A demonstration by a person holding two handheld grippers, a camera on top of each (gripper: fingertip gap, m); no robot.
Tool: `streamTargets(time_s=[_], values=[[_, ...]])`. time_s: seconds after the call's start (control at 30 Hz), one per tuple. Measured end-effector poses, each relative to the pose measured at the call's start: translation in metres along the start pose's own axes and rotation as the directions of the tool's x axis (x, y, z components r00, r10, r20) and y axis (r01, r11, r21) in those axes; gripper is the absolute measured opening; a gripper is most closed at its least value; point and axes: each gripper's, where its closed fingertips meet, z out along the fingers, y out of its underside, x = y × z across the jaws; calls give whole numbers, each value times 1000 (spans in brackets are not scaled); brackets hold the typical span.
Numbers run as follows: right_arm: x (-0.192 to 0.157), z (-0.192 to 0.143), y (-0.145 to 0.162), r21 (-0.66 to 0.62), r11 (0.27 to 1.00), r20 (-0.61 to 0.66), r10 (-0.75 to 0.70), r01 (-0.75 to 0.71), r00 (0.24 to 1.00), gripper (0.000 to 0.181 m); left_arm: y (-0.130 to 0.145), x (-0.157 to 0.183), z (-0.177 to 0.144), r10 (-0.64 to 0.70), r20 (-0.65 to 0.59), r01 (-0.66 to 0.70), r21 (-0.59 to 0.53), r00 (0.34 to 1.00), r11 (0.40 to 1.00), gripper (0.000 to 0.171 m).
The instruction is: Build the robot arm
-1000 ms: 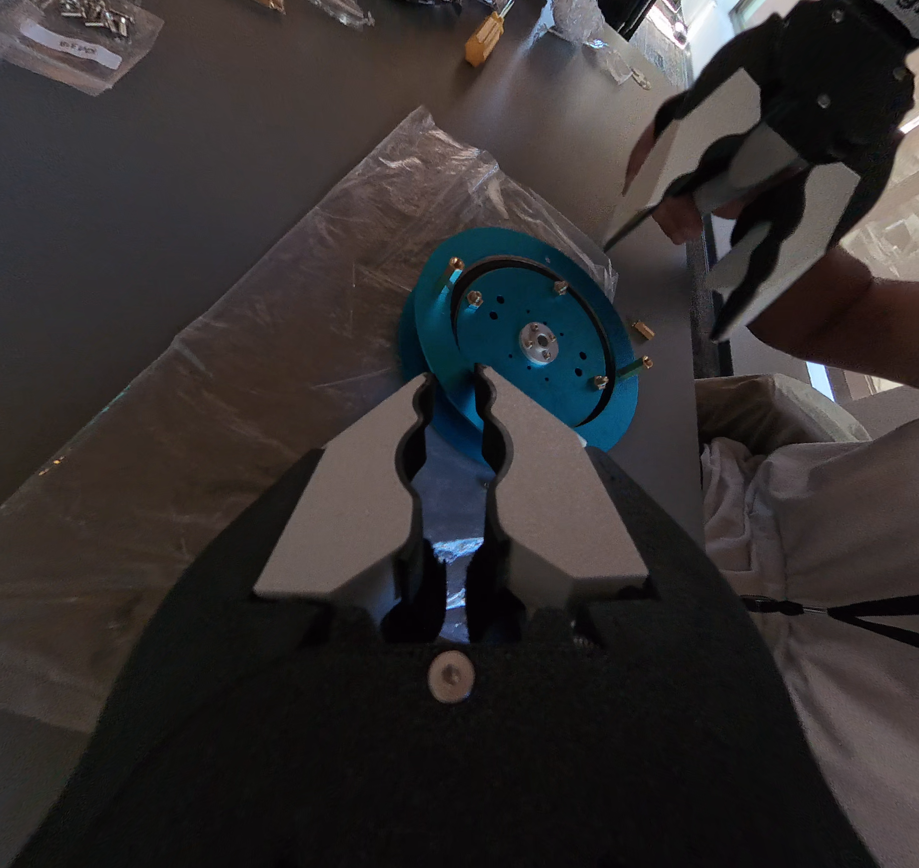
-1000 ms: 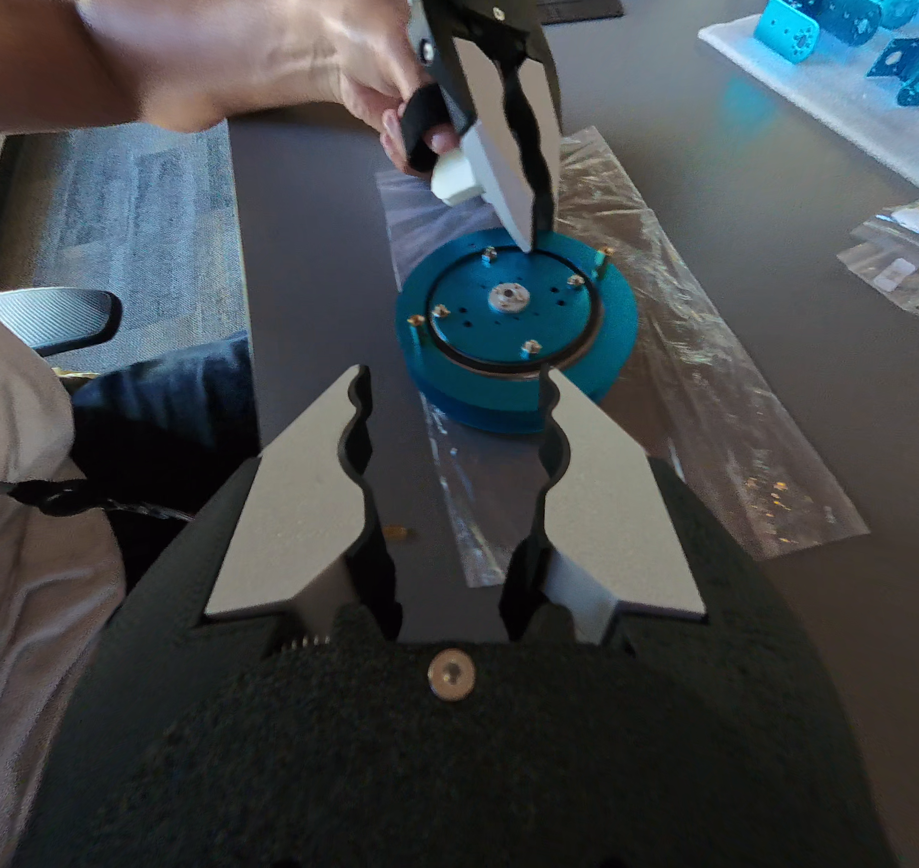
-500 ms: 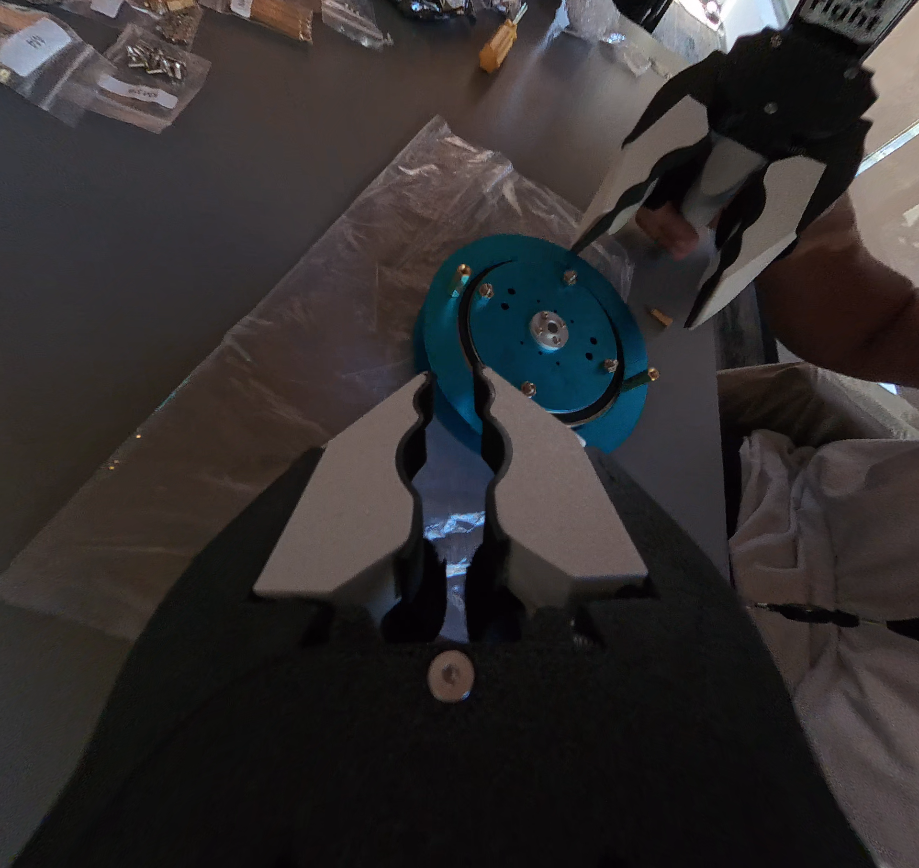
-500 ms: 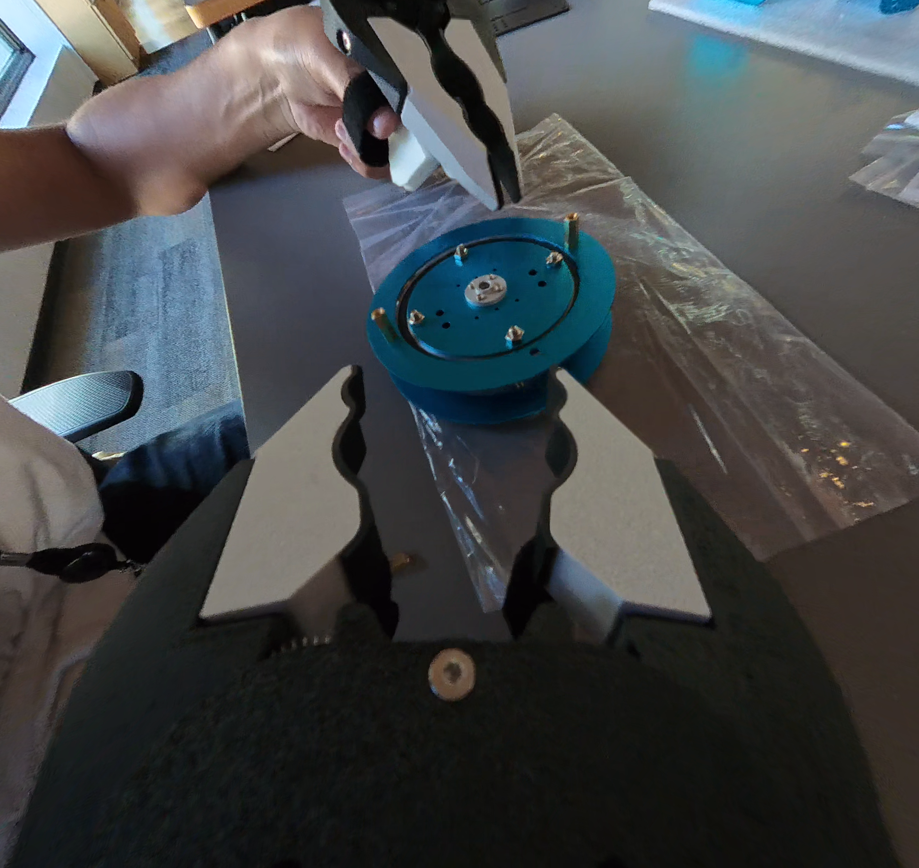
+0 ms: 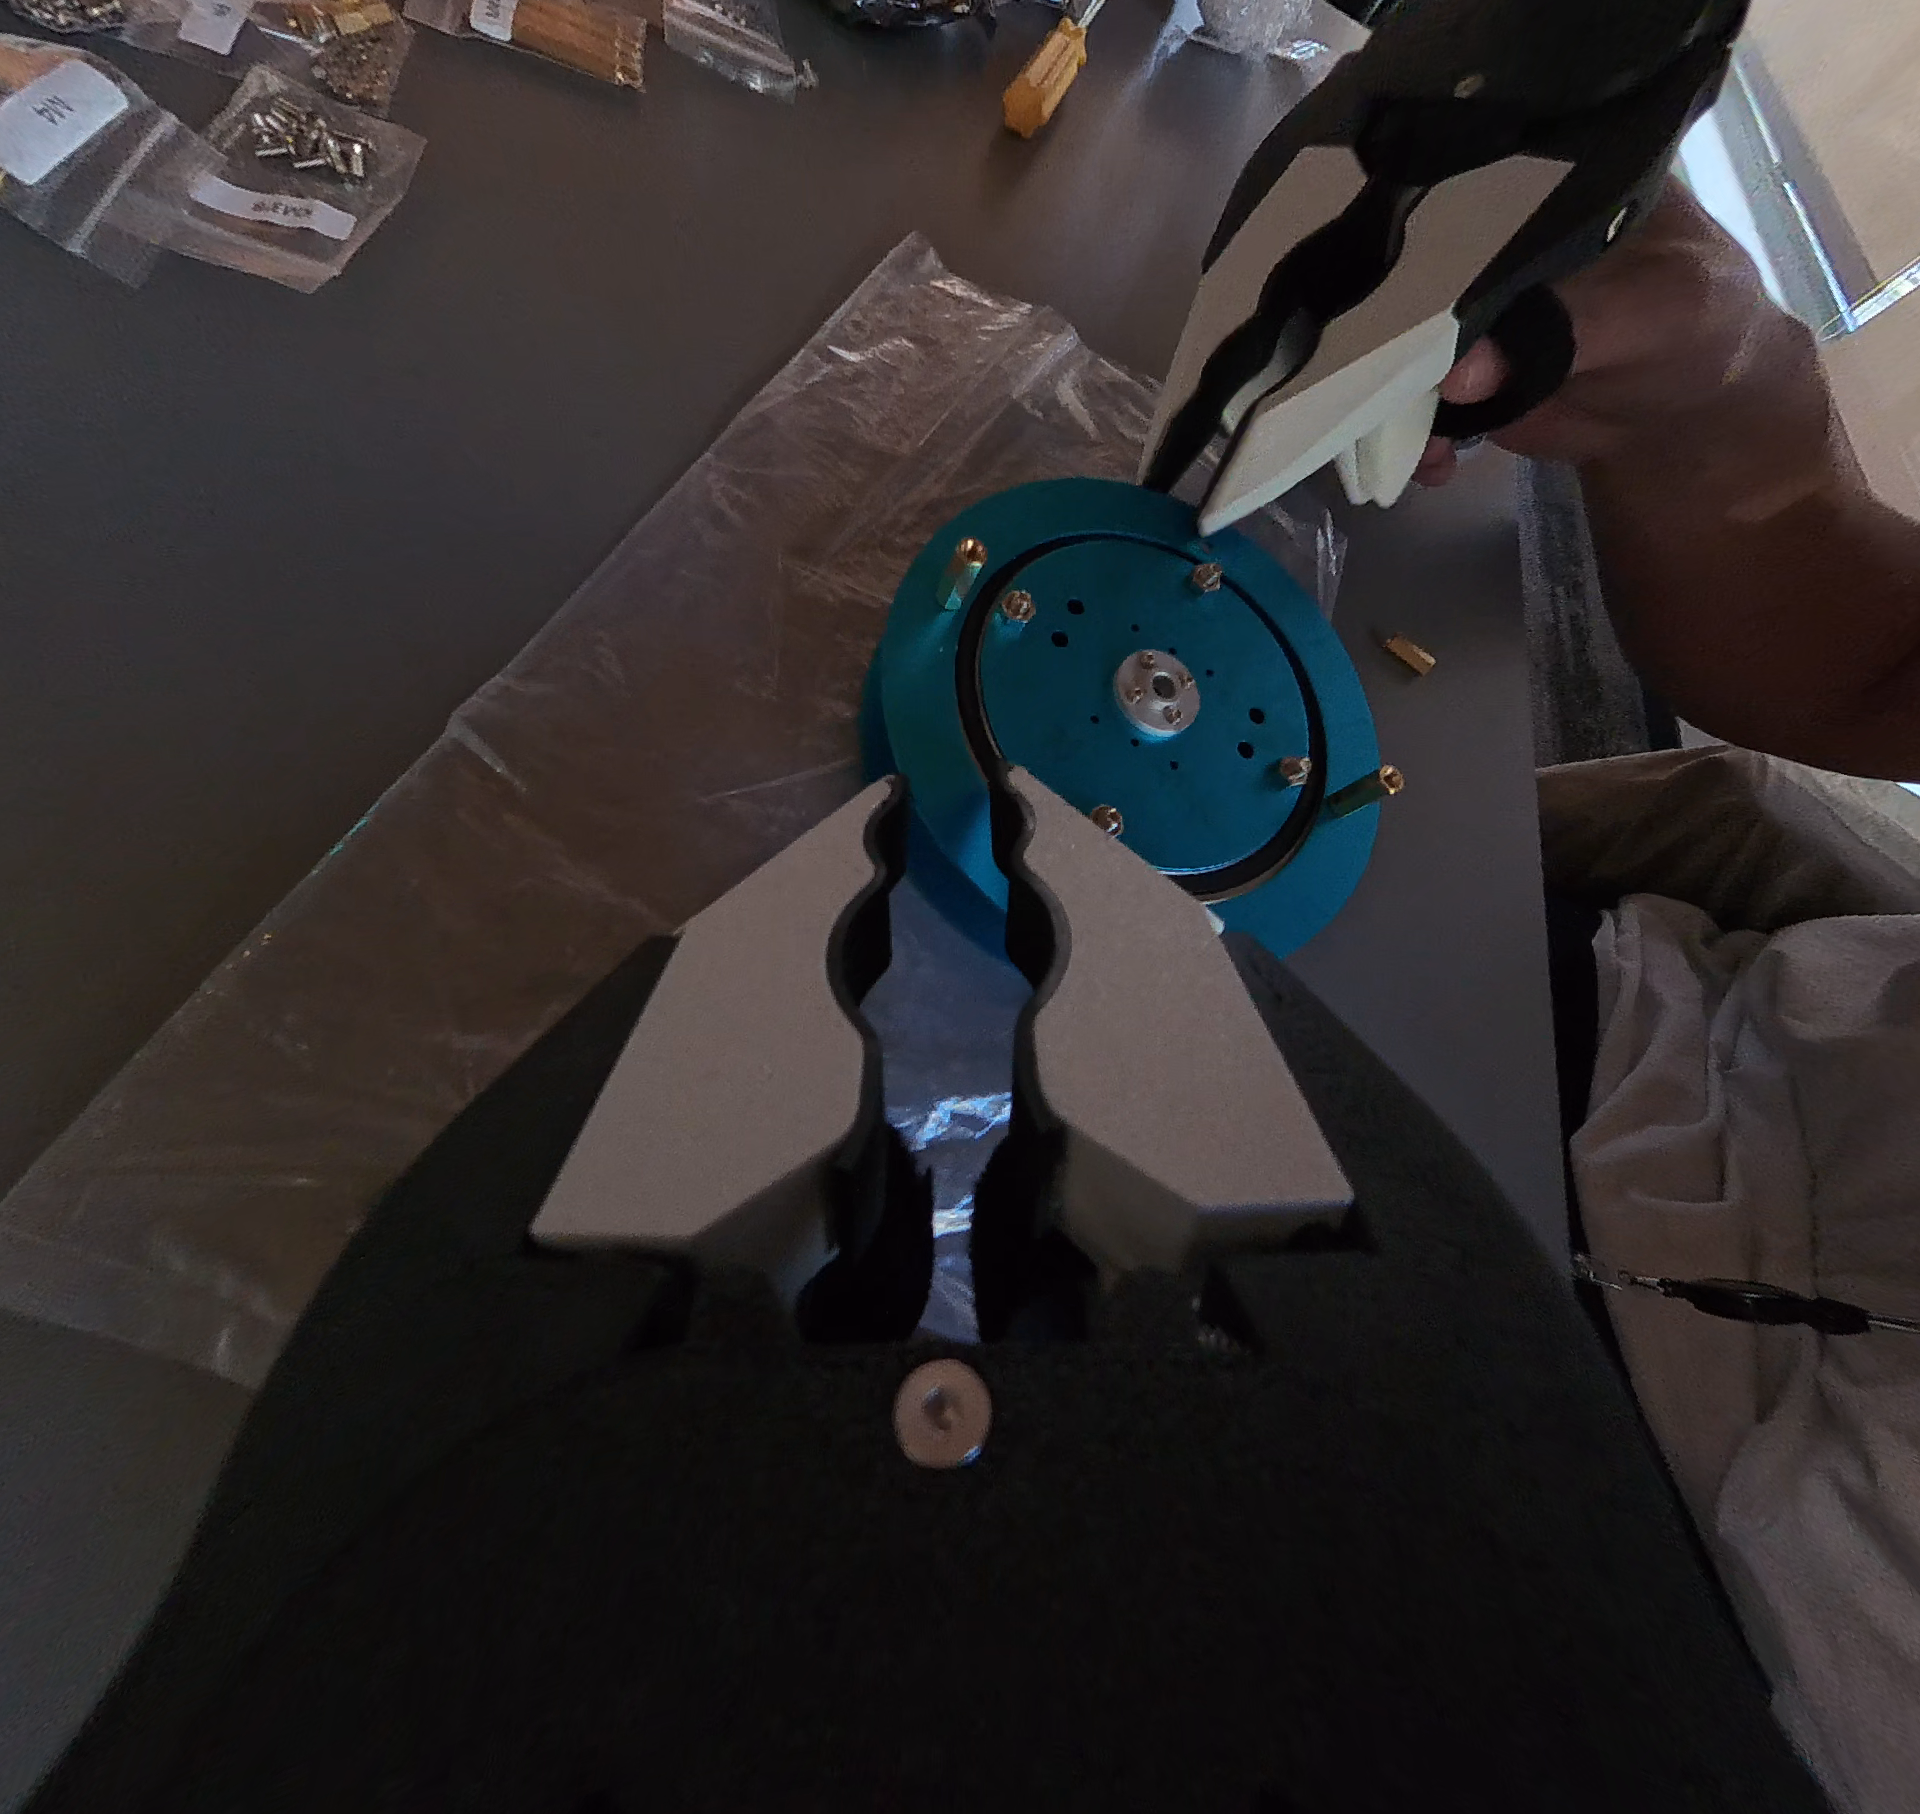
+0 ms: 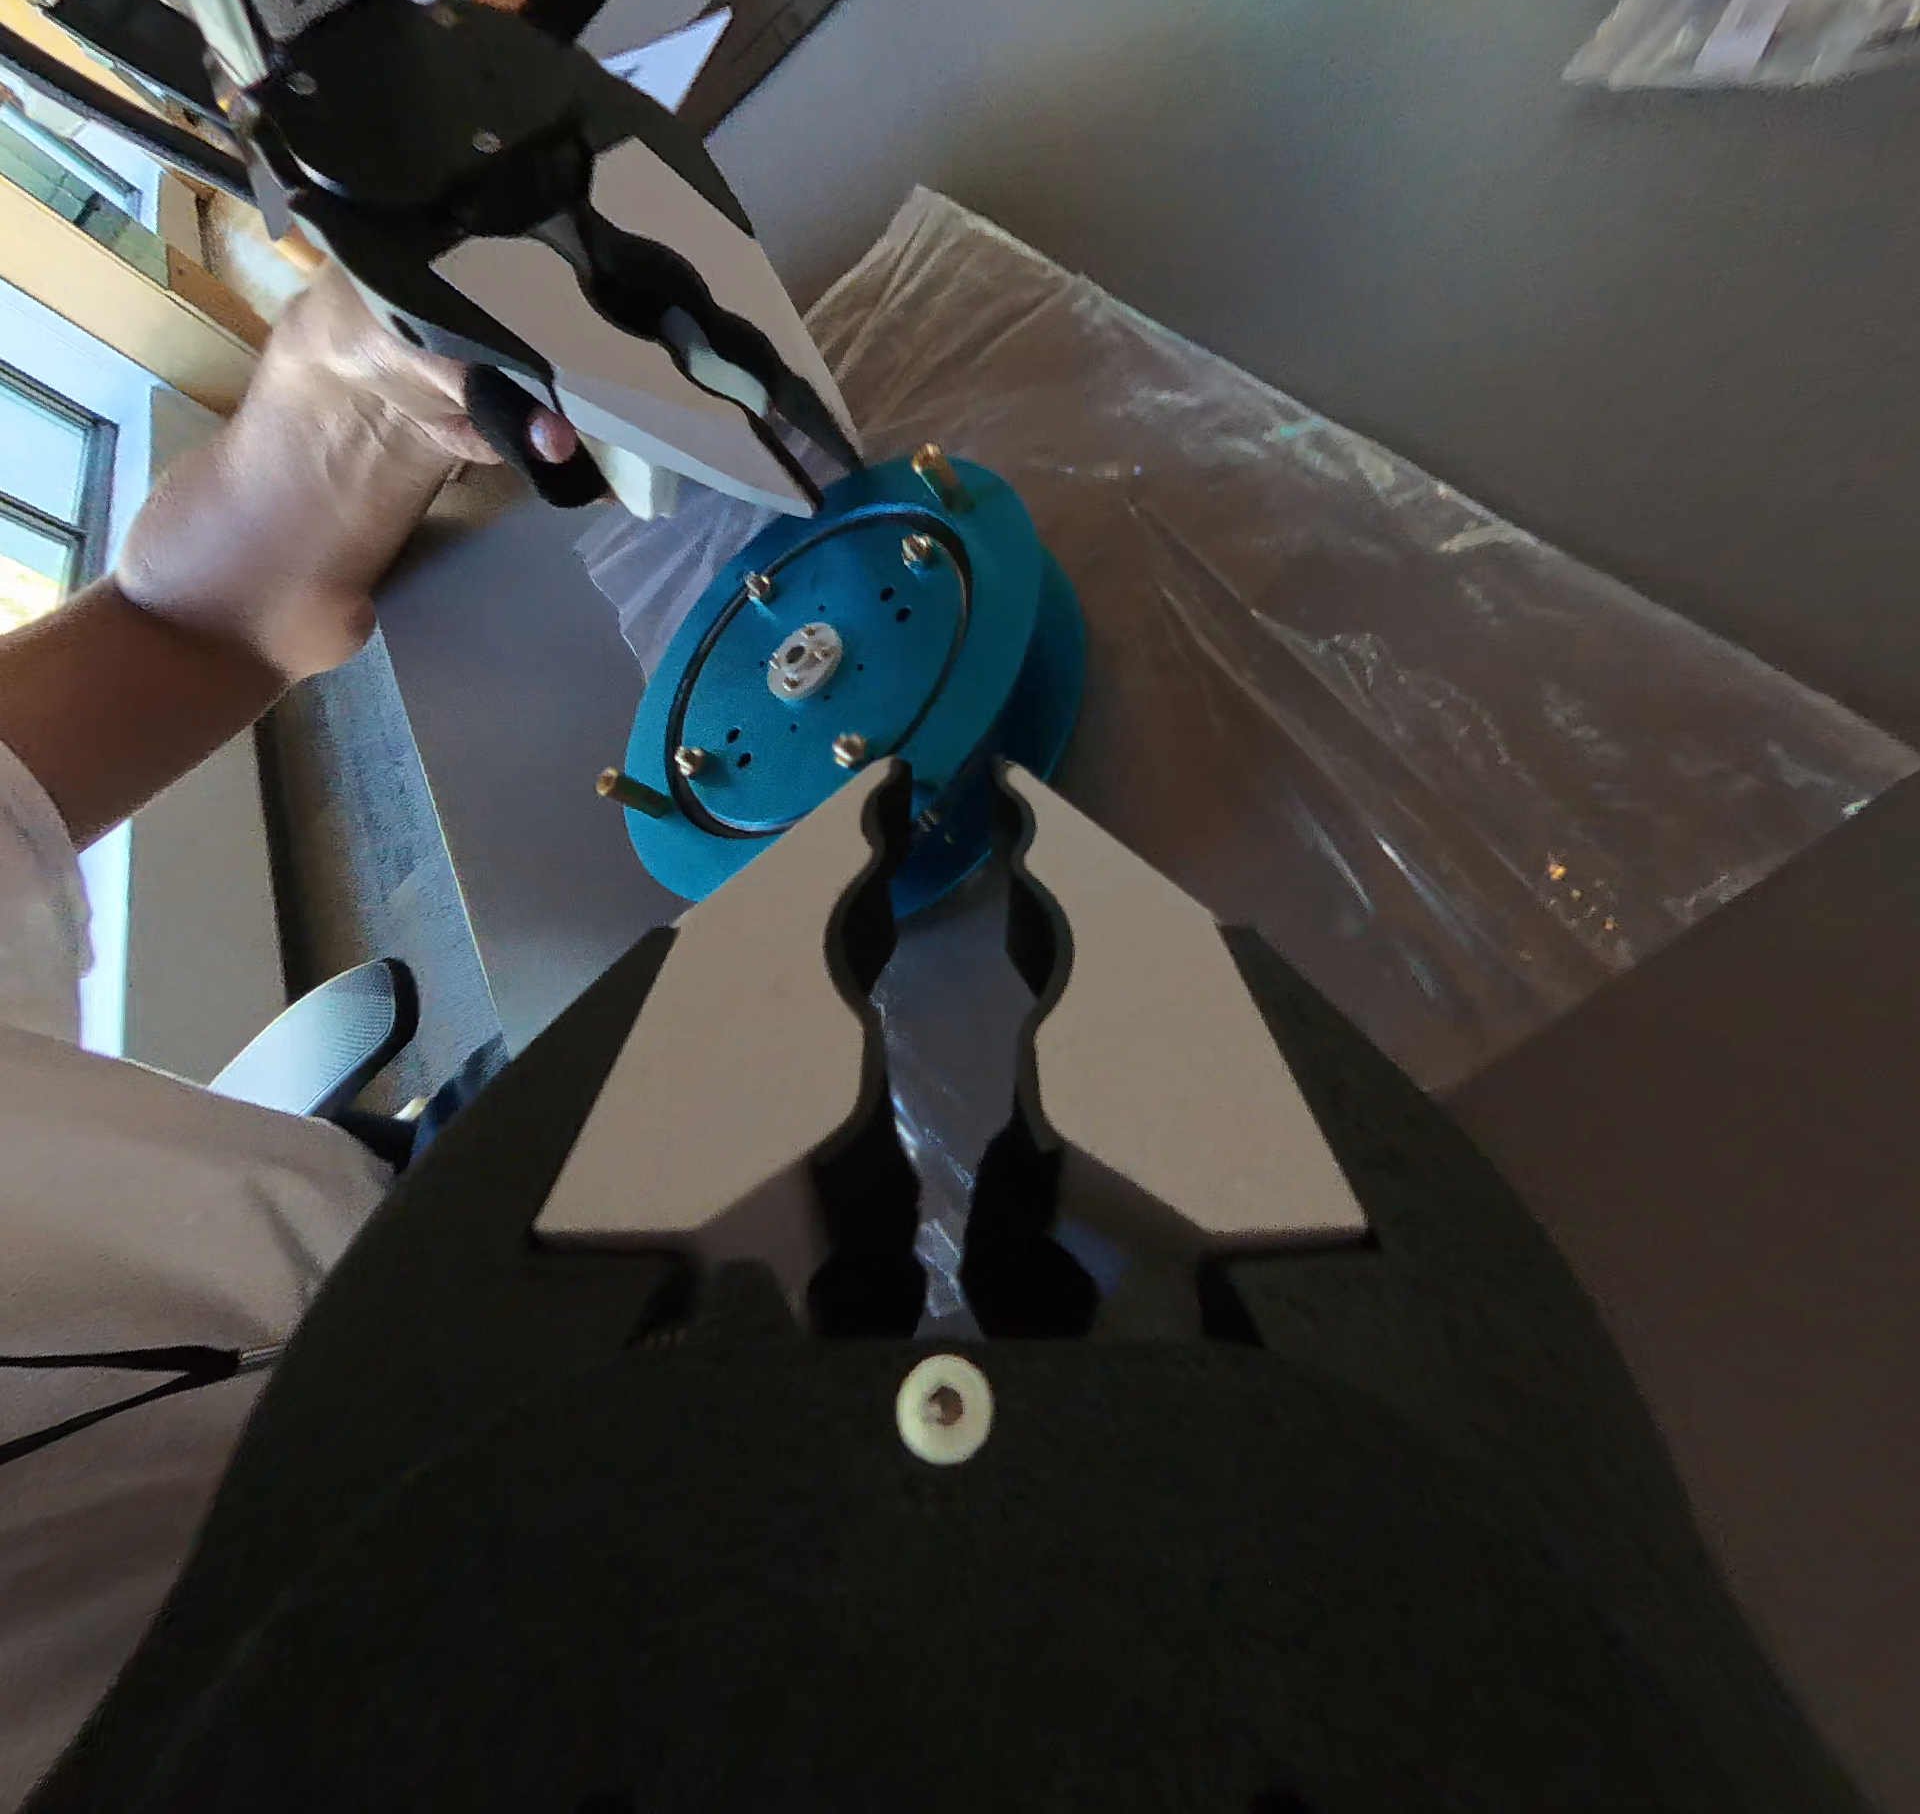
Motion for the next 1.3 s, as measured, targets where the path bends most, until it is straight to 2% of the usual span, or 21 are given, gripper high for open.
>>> streamTargets(time_s=[0.13,0.43,0.7,0.87,1.03,1.13,1.2,1.3], values=[[-4,1,2,3,999,57,48,-48,997,8,3,-1,2,3,1,-3,-10,1000,1000,15],[2,-5,1,-8,1000,31,22,-21,999,6,3,4,6,3,-19,-3,-3,1000,1000,15],[-2,-6,4,-10,998,89,68,-68,994,6,2,3,7,3,-12,-3,0,1000,1000,15],[-2,-10,5,-15,998,79,63,-62,995,6,1,2,5,16,-1,-16,1,1000,1000,15],[3,-25,-9,50,998,58,41,-44,997,7,-9,0,-3,13,6,-14,56,1000,998,16],[-1,-29,-19,81,995,59,-55,50,997,12,-13,1,-5,38,5,-38,81,999,996,17],[-1,-29,-30,90,974,27,-211,207,977,17,-15,4,-5,71,7,-72,93,997,993,17],[-1,-17,-48,67,862,53,-507,503,860,25,-15,8,-4,143,29,-145,96,989,985,18]])
